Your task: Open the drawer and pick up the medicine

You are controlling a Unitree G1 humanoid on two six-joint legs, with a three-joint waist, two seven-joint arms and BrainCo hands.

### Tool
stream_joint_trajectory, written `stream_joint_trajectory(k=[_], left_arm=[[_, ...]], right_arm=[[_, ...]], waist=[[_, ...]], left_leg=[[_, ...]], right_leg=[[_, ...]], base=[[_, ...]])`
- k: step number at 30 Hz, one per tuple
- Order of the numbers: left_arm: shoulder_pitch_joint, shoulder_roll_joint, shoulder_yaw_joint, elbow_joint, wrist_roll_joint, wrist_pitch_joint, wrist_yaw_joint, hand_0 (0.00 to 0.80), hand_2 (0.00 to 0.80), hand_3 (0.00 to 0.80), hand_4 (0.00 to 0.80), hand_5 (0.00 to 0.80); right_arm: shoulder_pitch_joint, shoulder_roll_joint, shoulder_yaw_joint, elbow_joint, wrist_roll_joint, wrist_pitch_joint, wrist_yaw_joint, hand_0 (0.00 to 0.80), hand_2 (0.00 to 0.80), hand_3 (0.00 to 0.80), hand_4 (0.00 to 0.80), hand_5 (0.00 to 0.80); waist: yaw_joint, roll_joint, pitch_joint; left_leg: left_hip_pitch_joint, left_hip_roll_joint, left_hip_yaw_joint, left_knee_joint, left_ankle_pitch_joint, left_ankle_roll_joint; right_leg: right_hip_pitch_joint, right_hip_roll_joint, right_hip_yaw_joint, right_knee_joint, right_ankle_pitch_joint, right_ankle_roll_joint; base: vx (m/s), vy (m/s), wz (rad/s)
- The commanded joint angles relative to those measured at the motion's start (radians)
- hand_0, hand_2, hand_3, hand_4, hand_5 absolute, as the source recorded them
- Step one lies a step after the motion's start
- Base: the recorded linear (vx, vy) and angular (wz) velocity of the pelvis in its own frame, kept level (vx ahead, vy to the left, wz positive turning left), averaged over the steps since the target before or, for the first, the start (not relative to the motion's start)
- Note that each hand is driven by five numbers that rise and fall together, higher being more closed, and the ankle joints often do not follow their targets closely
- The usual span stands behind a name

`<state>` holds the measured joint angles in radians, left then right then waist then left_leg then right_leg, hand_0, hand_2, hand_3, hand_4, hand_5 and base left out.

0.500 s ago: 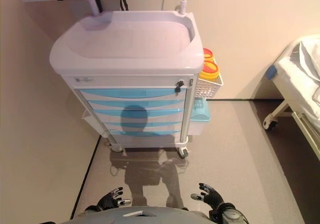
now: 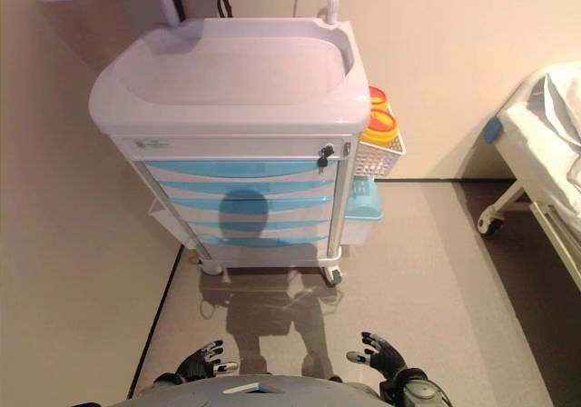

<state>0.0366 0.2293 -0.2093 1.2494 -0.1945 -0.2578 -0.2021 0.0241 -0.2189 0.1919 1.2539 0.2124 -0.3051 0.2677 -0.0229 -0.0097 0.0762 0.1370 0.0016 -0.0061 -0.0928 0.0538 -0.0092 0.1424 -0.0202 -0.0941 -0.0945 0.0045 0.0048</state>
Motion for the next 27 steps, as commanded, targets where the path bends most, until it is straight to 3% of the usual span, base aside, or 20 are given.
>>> stream_joint_trajectory(k=[1,5,9,16,23,27], left_arm=[[-0.078,-0.022,0.012,0.056,-0.031,-0.012,0.007,0.0,0.0,0.0,0.0,0.0],[-0.101,-0.014,0.024,0.035,-0.098,-0.031,0.021,0.0,0.0,0.0,0.0,0.0],[-0.175,0.006,0.045,-0.001,-0.227,-0.069,0.05,0.0,0.0,0.0,0.0,0.0],[-0.295,0.037,0.091,-0.101,-0.395,-0.111,0.099,0.0,0.0,0.0,0.0,0.0],[-0.448,0.115,0.173,-0.219,-0.754,-0.12,-0.003,0.0,0.0,0.0,0.0,0.0],[-0.588,0.186,0.24,-0.241,-1.06,-0.091,-0.109,0.0,0.0,0.0,0.0,0.0]], right_arm=[[-0.062,0.016,0.017,0.026,-0.002,-0.034,-0.008,0.0,0.0,0.0,0.0,0.0],[-0.063,0.002,0.02,0.01,-0.023,-0.035,-0.05,0.0,0.0,0.0,0.0,0.0],[-0.092,-0.033,0.031,-0.03,-0.005,-0.018,-0.069,0.0,0.0,0.0,0.0,0.0],[-0.148,-0.075,0.065,-0.085,0.02,-0.041,-0.078,0.0,0.0,0.0,0.0,0.0],[-0.164,-0.109,0.078,-0.12,0.069,-0.055,-0.097,0.0,0.0,0.0,0.0,0.0],[-0.154,-0.112,0.091,-0.115,0.077,-0.082,-0.083,0.0,0.0,0.0,0.0,0.0]], waist=[[0.007,-0.017,0.035],[-0.006,-0.01,0.065],[-0.024,-0.004,0.144],[-0.047,-0.007,0.252],[-0.079,-0.03,0.315],[-0.106,-0.056,0.335]], left_leg=[[0.011,-0.035,0.034,0.006,-0.099,0.027],[-0.013,-0.037,0.036,0.036,-0.105,0.037],[-0.13,-0.052,0.038,0.182,-0.137,0.059],[-0.314,-0.065,0.073,0.339,-0.159,0.074],[-0.474,-0.064,0.114,0.49,-0.209,0.092],[-0.551,-0.052,0.141,0.578,-0.253,0.1]], right_leg=[[-0.026,-0.018,-0.011,0.05,0.004,0.065],[-0.068,-0.024,0.005,0.114,-0.018,0.057],[-0.19,-0.034,0.033,0.241,-0.041,0.039],[-0.379,-0.045,0.081,0.377,-0.053,0.035],[-0.539,-0.04,0.14,0.443,-0.034,0.037],[-0.602,-0.029,0.168,0.462,-0.022,0.038]], base=[[0.087,0.024,-0.03],[0.048,0.056,-0.06],[-0.041,0.084,-0.23],[-0.113,0.093,-0.17],[-0.062,0.089,-0.22],[-0.018,0.034,-0.19]])
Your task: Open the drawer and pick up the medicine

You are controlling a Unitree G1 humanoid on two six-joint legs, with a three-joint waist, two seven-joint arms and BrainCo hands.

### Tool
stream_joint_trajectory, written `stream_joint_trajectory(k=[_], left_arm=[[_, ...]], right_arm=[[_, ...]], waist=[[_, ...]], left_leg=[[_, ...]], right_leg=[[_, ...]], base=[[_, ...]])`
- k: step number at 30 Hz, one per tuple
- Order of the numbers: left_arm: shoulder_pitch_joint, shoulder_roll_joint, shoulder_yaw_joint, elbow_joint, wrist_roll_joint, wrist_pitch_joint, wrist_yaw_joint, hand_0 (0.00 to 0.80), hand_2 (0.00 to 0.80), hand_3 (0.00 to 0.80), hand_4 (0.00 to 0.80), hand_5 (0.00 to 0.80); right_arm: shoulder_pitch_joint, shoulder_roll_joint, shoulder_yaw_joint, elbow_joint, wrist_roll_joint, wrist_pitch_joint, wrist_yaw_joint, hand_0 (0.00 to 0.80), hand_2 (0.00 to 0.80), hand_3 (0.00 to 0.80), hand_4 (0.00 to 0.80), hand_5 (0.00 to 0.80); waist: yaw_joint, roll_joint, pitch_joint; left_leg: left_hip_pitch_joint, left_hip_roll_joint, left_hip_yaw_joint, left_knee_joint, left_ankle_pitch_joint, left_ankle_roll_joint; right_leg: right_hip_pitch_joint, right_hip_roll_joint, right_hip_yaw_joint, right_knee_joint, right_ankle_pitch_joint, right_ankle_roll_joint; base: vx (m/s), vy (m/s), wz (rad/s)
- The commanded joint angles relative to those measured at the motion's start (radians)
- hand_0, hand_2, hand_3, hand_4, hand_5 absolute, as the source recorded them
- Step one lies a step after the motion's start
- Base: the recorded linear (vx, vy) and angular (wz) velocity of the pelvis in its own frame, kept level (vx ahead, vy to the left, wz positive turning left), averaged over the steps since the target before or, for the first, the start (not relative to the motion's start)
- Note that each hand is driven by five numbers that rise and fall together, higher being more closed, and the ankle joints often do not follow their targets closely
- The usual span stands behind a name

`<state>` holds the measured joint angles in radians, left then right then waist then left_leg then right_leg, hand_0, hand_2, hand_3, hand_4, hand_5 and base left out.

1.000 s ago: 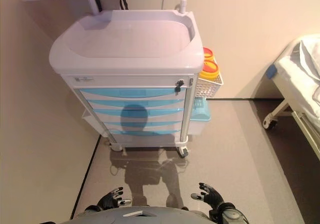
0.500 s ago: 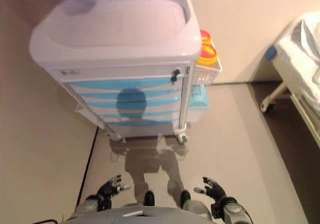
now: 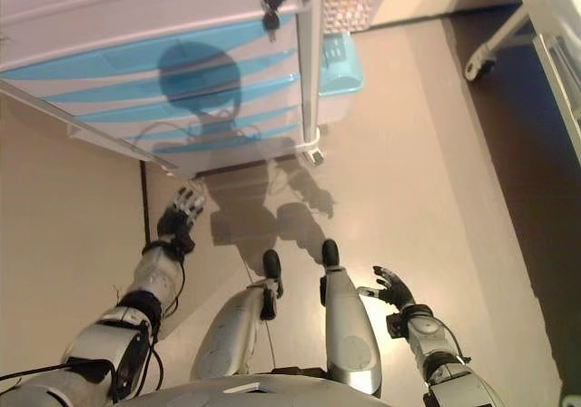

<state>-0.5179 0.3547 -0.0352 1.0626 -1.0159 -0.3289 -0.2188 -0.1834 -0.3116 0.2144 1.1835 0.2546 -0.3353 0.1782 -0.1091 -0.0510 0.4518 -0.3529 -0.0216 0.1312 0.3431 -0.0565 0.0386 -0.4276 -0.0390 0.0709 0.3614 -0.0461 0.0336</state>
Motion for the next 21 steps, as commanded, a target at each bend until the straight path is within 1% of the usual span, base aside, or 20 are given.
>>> stream_joint_trajectory(k=[1,2,3,6,8,11,16,18,19,20,21], left_arm=[[-0.058,0.073,0.073,-0.053,-0.288,-0.018,-0.117,0.0,0.0,0.0,0.0,0.0],[-0.078,0.084,0.079,-0.051,-0.326,-0.014,-0.139,0.0,0.0,0.0,0.0,0.0],[-0.106,0.093,0.085,-0.053,-0.388,-0.017,-0.187,0.0,0.0,0.0,0.0,0.0],[-0.169,0.119,0.101,-0.068,-0.496,-0.016,-0.253,0.0,0.0,0.0,0.0,0.0],[-0.199,0.126,0.104,-0.07,-0.549,-0.02,-0.289,0.0,0.0,0.0,0.0,0.0],[-0.255,0.159,0.113,-0.076,-0.607,-0.004,-0.315,0.0,0.0,0.0,0.0,0.0],[-0.351,0.213,0.105,-0.068,-0.678,0.013,-0.316,0.0,0.0,0.0,0.0,0.0],[-0.402,0.233,0.094,-0.06,-0.721,0.019,-0.34,0.0,0.0,0.0,0.0,0.0],[-0.423,0.242,0.089,-0.06,-0.745,0.025,-0.358,0.0,0.0,0.0,0.0,0.0],[-0.443,0.249,0.082,-0.067,-0.776,0.036,-0.399,0.0,0.0,0.0,0.0,0.0],[-0.459,0.254,0.074,-0.072,-0.809,0.054,-0.468,0.0,0.0,0.0,0.0,0.0]], right_arm=[[0.057,-0.017,0.072,-0.042,0.036,-0.058,0.009,0.0,0.0,0.0,0.0,0.0],[0.06,-0.016,0.075,-0.042,0.037,-0.061,0.011,0.0,0.0,0.0,0.0,0.0],[0.065,-0.012,0.079,-0.043,0.037,-0.064,0.013,0.0,0.0,0.0,0.0,0.0],[0.083,-0.008,0.094,-0.053,0.032,-0.081,0.014,0.0,0.0,0.0,0.0,0.0],[0.092,-0.007,0.1,-0.055,0.029,-0.091,0.01,0.0,0.0,0.0,0.0,0.0],[0.106,-0.011,0.1,-0.062,0.032,-0.106,0.021,0.0,0.0,0.0,0.0,0.0],[0.118,-0.021,0.114,-0.08,0.038,-0.118,0.028,0.0,0.0,0.0,0.0,0.0],[0.121,-0.025,0.122,-0.086,0.046,-0.121,0.03,0.0,0.0,0.0,0.0,0.0],[0.121,-0.027,0.124,-0.088,0.046,-0.123,0.031,0.0,0.0,0.0,0.0,0.0],[0.122,-0.027,0.128,-0.088,0.045,-0.123,0.032,0.0,0.0,0.0,0.0,0.0],[0.123,-0.026,0.132,-0.088,0.045,-0.124,0.033,0.0,0.0,0.0,0.0,0.0]], waist=[[-0.025,-0.021,-0.038],[-0.028,-0.026,-0.038],[-0.036,-0.035,-0.036],[-0.051,-0.053,-0.031],[-0.059,-0.059,-0.031],[-0.074,-0.07,-0.031],[-0.09,-0.08,-0.029],[-0.099,-0.085,-0.028],[-0.103,-0.087,-0.027],[-0.101,-0.079,-0.031],[-0.103,-0.08,-0.029]], left_leg=[[-0.073,-0.025,0.007,0.157,-0.151,0.053],[-0.084,-0.023,0.009,0.171,-0.159,0.053],[-0.096,-0.021,0.013,0.188,-0.171,0.055],[-0.135,-0.011,0.026,0.238,-0.196,0.056],[-0.15,-0.01,0.029,0.262,-0.209,0.056],[-0.169,-0.003,0.036,0.306,-0.236,0.058],[-0.2,0.002,0.038,0.363,-0.267,0.062],[-0.211,0.004,0.04,0.384,-0.279,0.064],[-0.214,0.005,0.041,0.39,-0.282,0.065],[-0.205,0.006,0.029,0.395,-0.315,0.064],[-0.208,0.009,0.03,0.401,-0.319,0.066]], right_leg=[[-0.04,-0.006,0.008,0.01,0.03,0.009],[-0.048,-0.003,0.013,0.012,0.031,0.009],[-0.057,0.0,0.02,0.014,0.033,0.009],[-0.086,0.01,0.03,0.024,0.039,0.007],[-0.098,0.015,0.034,0.031,0.039,0.005],[-0.112,0.02,0.043,0.043,0.04,0.003],[-0.132,0.03,0.053,0.058,0.04,0.001],[-0.14,0.034,0.058,0.064,0.041,0.0],[-0.143,0.037,0.059,0.065,0.041,-0.001],[-0.139,0.045,0.061,0.078,0.014,0.002],[-0.141,0.047,0.062,0.083,0.011,0.001]], base=[[0.006,-0.006,-0.22],[0.018,-0.007,-0.18],[0.011,-0.005,-0.17],[-0.002,0.007,-0.2],[0.02,0.02,-0.2],[0.039,0.005,-0.09],[0.029,0.003,-0.09],[0.029,0.006,-0.07],[0.115,0.034,-0.03],[0.109,0.033,-0.03],[0.103,0.033,-0.02]])
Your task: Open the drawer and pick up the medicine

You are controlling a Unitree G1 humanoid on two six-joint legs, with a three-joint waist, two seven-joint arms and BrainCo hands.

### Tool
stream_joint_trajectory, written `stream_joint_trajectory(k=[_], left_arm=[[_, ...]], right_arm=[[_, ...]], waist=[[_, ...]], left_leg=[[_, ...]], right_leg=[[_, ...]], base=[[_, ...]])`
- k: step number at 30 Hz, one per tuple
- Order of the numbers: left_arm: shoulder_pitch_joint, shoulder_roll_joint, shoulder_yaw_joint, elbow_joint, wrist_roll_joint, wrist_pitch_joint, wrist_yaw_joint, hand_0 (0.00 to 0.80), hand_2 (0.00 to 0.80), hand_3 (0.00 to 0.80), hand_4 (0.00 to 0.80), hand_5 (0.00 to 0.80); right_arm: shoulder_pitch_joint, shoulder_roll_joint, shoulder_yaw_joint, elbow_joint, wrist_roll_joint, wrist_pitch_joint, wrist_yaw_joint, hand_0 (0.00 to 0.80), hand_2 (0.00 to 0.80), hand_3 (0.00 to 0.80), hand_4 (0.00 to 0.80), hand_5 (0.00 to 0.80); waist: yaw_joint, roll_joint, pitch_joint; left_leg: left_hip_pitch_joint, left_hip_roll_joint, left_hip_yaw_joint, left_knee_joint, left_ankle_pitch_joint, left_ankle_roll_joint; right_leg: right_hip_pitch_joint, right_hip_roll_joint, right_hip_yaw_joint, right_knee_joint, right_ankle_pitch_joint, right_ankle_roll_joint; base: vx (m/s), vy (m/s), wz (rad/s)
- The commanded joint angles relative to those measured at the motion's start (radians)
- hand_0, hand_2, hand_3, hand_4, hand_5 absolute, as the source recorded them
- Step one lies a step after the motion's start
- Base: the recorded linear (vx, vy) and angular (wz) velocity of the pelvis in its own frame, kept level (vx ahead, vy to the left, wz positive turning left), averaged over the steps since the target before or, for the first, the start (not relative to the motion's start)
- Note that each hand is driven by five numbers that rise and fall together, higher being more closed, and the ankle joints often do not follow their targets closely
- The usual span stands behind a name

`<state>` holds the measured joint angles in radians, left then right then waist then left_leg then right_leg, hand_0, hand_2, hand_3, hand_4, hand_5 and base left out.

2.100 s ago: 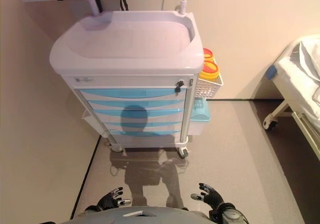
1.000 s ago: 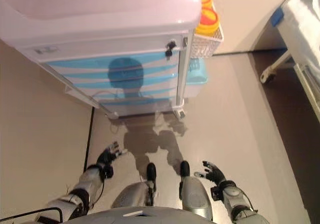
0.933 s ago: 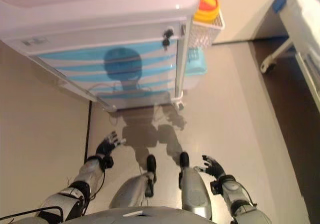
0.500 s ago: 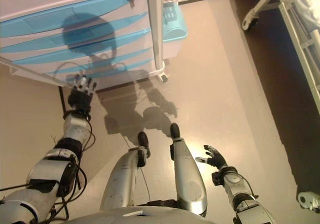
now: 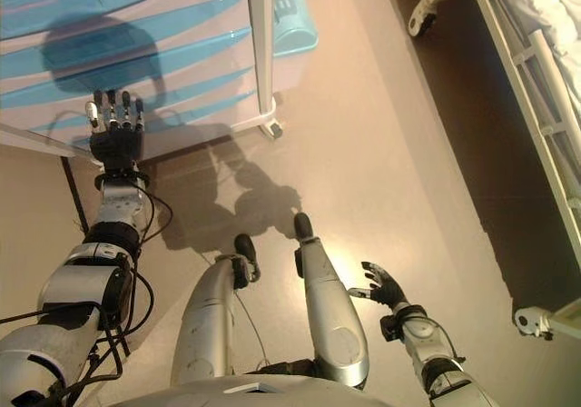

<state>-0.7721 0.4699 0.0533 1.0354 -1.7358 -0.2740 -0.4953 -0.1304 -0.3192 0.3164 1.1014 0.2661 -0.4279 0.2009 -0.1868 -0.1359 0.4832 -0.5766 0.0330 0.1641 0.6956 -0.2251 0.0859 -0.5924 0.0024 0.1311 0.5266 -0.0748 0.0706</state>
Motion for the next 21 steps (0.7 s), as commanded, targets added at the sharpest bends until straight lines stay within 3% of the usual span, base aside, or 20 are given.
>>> stream_joint_trajectory(k=[1,2,3,4,5,7,8,16,21], left_arm=[[-0.218,0.134,-0.021,-0.06,-0.114,0.007,-0.243,0.0,0.0,0.0,0.0,0.0],[-0.223,0.128,-0.026,-0.087,-0.139,0.015,-0.298,0.0,0.0,0.0,0.0,0.0],[-0.226,0.117,-0.036,-0.13,-0.156,0.026,-0.362,0.122,0.122,0.122,0.122,0.122],[-0.23,0.108,-0.043,-0.165,-0.155,0.027,-0.394,0.166,0.166,0.166,0.166,0.166],[-0.235,0.095,-0.058,-0.219,-0.148,0.015,-0.445,0.505,0.505,0.505,0.505,0.505],[-0.24,0.081,-0.081,-0.283,-0.119,0.021,-0.503,0.734,0.734,0.734,0.734,0.734],[-0.241,0.075,-0.095,-0.326,-0.098,0.016,-0.538,0.8,0.8,0.8,0.8,0.8],[-0.22,0.069,-0.163,-0.552,0.066,0.015,-0.585,0.8,0.8,0.8,0.8,0.8],[-0.223,0.096,-0.175,-0.585,0.087,0.058,-0.61,0.8,0.8,0.8,0.8,0.8]], right_arm=[[0.068,-0.02,0.036,-0.003,0.037,-0.035,0.012,0.0,0.0,0.0,0.0,0.0],[0.068,-0.02,0.041,0.0,0.037,-0.037,0.013,0.0,0.0,0.0,0.0,0.0],[0.069,-0.019,0.045,0.005,0.036,-0.042,0.017,0.0,0.0,0.0,0.0,0.0],[0.069,-0.02,0.045,0.005,0.036,-0.041,0.02,0.0,0.0,0.0,0.0,0.0],[0.069,-0.022,0.049,0.006,0.036,-0.04,0.024,0.0,0.0,0.0,0.0,0.0],[0.07,-0.024,0.055,0.002,0.036,-0.037,0.024,0.0,0.0,0.0,0.0,0.0],[0.072,-0.025,0.058,-0.005,0.033,-0.033,0.023,0.0,0.0,0.0,0.0,0.0],[0.08,-0.038,0.058,-0.036,-0.006,0.005,0.016,0.0,0.0,0.0,0.0,0.0],[0.083,-0.03,0.063,-0.027,-0.008,0.008,0.013,0.0,0.0,0.0,0.0,0.0]], waist=[[-0.025,0.005,-0.058],[-0.024,0.004,-0.056],[-0.023,0.004,-0.054],[-0.022,0.003,-0.053],[-0.021,0.002,-0.052],[-0.019,0.001,-0.048],[-0.018,0.002,-0.046],[0.004,0.001,-0.034],[0.027,0.003,-0.042]], left_leg=[[0.013,-0.046,-0.003,0.051,-0.152,0.017],[0.012,-0.046,-0.004,0.051,-0.152,0.017],[0.013,-0.048,-0.004,0.051,-0.154,0.018],[0.013,-0.049,-0.005,0.052,-0.155,0.018],[0.017,-0.051,-0.005,0.047,-0.154,0.018],[0.021,-0.056,-0.008,0.043,-0.153,0.018],[0.028,-0.058,-0.01,0.036,-0.151,0.019],[0.095,-0.079,-0.019,-0.042,-0.091,0.019],[0.157,-0.091,-0.041,-0.1,-0.07,0.016]], right_leg=[[0.022,0.008,0.003,-0.081,0.039,-0.037],[0.022,0.011,0.004,-0.08,0.039,-0.039],[0.021,0.014,0.006,-0.077,0.038,-0.039],[0.021,0.016,0.006,-0.075,0.037,-0.04],[0.024,0.02,0.006,-0.075,0.037,-0.041],[0.029,0.023,0.007,-0.076,0.037,-0.043],[0.035,0.026,0.008,-0.078,0.037,-0.044],[0.111,0.01,0.004,-0.135,0.072,-0.043],[0.19,-0.008,-0.01,-0.18,0.072,-0.038]], base=[[0.0,0.0,0.0],[0.0,0.0,0.0],[0.0,0.0,0.0],[0.0,0.0,0.0],[0.0,0.0,0.0],[0.005,-0.009,-0.03],[-0.001,-0.019,-0.03],[-0.012,-0.056,0.1],[0.06,-0.079,0.08]])
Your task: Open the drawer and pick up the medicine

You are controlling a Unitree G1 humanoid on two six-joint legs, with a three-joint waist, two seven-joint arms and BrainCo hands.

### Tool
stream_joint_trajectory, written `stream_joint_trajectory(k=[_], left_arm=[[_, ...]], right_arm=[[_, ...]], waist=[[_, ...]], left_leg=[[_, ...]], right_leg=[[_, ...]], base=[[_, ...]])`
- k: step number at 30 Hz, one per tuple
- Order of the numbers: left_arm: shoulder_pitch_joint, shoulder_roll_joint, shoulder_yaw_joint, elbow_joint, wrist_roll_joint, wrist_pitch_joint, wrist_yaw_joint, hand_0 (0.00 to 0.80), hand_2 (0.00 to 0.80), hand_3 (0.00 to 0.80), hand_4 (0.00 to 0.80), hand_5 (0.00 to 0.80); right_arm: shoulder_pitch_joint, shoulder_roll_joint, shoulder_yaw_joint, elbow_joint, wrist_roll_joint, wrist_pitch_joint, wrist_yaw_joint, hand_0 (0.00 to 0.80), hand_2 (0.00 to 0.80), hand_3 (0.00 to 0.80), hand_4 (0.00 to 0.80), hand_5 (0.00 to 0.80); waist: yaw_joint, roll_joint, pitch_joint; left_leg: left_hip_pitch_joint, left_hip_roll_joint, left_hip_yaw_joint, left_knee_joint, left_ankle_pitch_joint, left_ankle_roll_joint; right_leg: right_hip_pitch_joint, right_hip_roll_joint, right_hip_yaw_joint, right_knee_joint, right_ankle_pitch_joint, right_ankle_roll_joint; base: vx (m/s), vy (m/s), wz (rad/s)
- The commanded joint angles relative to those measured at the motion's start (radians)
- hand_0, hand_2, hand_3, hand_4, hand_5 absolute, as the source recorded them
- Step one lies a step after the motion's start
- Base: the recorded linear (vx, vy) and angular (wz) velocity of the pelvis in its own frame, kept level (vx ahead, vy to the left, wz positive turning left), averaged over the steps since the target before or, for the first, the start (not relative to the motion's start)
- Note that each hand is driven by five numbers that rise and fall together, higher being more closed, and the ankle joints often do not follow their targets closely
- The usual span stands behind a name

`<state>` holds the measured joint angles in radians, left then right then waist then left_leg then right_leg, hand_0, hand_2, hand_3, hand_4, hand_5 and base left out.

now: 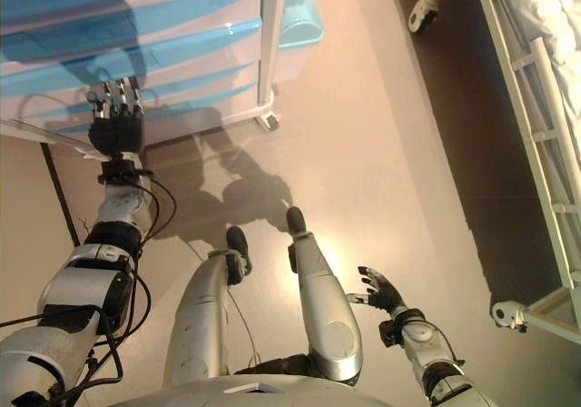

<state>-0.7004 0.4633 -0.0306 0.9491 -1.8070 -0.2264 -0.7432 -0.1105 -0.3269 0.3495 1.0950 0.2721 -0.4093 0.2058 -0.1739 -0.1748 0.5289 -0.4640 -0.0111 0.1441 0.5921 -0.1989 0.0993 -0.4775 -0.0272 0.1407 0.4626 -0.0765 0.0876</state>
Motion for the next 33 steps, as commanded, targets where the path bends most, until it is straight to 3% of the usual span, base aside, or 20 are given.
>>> stream_joint_trajectory(k=[1,9,15,19,24,28,33], left_arm=[[-0.294,0.103,-0.093,-0.506,0.166,0.017,-0.366,0.8,0.8,0.8,0.8,0.8],[-0.122,0.04,-0.039,-0.562,0.211,0.132,-0.328,0.8,0.8,0.8,0.8,0.8],[0.231,-0.143,0.034,-0.559,0.257,0.244,-0.354,0.8,0.8,0.8,0.8,0.8],[0.47,-0.243,0.047,-0.42,0.326,0.326,-0.481,0.8,0.8,0.8,0.8,0.8],[0.648,-0.248,0.051,-0.249,0.385,0.38,-0.552,0.8,0.8,0.8,0.8,0.8],[0.742,-0.239,0.096,-0.075,0.454,0.419,-0.448,0.8,0.8,0.8,0.8,0.8],[0.826,-0.231,0.198,0.117,0.587,0.5,-0.201,0.8,0.8,0.8,0.8,0.8]], right_arm=[[0.063,-0.021,0.031,-0.023,-0.012,-0.007,0.009,0.0,0.0,0.0,0.0,0.0],[0.058,0.013,0.034,-0.062,-0.049,0.03,-0.006,0.0,0.0,0.0,0.0,0.0],[0.047,0.03,0.001,-0.085,-0.098,0.065,-0.032,0.0,0.0,0.0,0.0,0.0],[0.025,0.02,-0.05,-0.078,-0.133,0.102,-0.027,0.0,0.0,0.0,0.0,0.0],[0.006,-0.012,-0.106,-0.063,-0.144,0.125,0.0,0.0,0.0,0.0,0.0,0.0],[0.006,-0.013,-0.133,-0.026,-0.164,0.118,0.01,0.0,0.0,0.0,0.0,0.0],[0.018,0.002,-0.175,0.035,-0.162,0.104,-0.002,0.0,0.0,0.0,0.0,0.0]], waist=[[0.018,0.042,-0.089],[0.081,0.062,-0.123],[0.157,0.093,-0.16],[0.209,0.113,-0.192],[0.244,0.133,-0.218],[0.266,0.139,-0.239],[0.291,0.143,-0.267]], left_leg=[[0.056,-0.049,-0.026,-0.009,-0.09,0.001],[0.161,-0.059,-0.081,-0.166,-0.004,-0.028],[0.251,-0.057,-0.157,-0.281,0.062,-0.065],[0.323,-0.039,-0.197,-0.353,0.097,-0.09],[0.373,-0.022,-0.216,-0.406,0.13,-0.111],[0.399,-0.016,-0.22,-0.428,0.141,-0.121],[0.423,-0.025,-0.236,-0.437,0.144,-0.125]], right_leg=[[0.089,0.019,-0.023,-0.123,0.073,-0.054],[0.203,0.005,-0.072,-0.163,0.033,-0.07],[0.297,-0.002,-0.155,-0.168,-0.024,-0.092],[0.382,-0.007,-0.222,-0.204,-0.042,-0.102],[0.443,-0.009,-0.274,-0.248,-0.038,-0.106],[0.477,-0.011,-0.314,-0.271,-0.038,-0.105],[0.518,-0.011,-0.343,-0.3,-0.038,-0.104]], base=[[0.044,-0.075,0.15],[0.009,-0.071,0.21],[-0.015,-0.08,0.3],[0.002,-0.083,0.37],[-0.038,-0.048,0.34],[-0.063,-0.054,0.22],[-0.025,-0.027,0.29]])
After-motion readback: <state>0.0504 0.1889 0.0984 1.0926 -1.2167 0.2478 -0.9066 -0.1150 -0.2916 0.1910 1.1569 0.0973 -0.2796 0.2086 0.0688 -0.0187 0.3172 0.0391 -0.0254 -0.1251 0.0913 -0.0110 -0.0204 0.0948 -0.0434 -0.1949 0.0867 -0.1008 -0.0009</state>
